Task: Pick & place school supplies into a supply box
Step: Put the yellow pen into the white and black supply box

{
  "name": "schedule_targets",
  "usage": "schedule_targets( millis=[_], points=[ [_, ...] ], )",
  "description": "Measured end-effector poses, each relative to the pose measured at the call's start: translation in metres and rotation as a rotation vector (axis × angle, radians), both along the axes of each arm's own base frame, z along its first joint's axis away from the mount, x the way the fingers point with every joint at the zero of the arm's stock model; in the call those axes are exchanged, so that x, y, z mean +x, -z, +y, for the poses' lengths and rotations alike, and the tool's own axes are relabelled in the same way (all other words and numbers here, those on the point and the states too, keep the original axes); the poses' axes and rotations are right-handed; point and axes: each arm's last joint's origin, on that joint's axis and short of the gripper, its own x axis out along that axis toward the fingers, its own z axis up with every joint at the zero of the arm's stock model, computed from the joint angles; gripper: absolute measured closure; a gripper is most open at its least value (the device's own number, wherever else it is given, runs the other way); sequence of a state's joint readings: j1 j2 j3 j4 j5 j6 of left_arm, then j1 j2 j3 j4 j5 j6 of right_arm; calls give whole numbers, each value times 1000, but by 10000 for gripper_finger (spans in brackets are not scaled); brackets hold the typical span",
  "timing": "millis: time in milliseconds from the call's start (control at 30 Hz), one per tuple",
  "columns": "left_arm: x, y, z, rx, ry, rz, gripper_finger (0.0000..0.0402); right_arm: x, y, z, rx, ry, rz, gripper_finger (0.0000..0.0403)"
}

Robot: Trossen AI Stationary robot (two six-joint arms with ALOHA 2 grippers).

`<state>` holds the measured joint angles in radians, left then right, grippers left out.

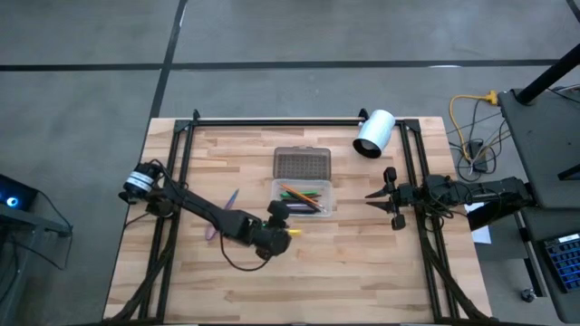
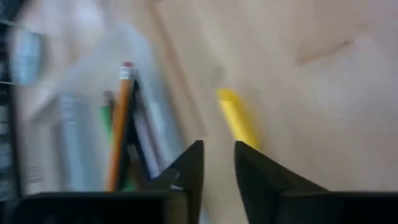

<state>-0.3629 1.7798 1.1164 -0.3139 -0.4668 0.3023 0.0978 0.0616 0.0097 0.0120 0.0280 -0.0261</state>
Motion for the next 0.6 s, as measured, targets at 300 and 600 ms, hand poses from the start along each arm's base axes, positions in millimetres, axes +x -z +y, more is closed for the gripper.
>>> schedule_targets(
  millis=[300, 600],
  points=[
    [3, 0, 8, -162, -9, 49, 261, 0, 0, 0, 0, 0, 0, 335],
    [3, 6, 25, -339, -1, 146, 260, 0, 0, 0, 0, 0, 0, 335]
  ],
)
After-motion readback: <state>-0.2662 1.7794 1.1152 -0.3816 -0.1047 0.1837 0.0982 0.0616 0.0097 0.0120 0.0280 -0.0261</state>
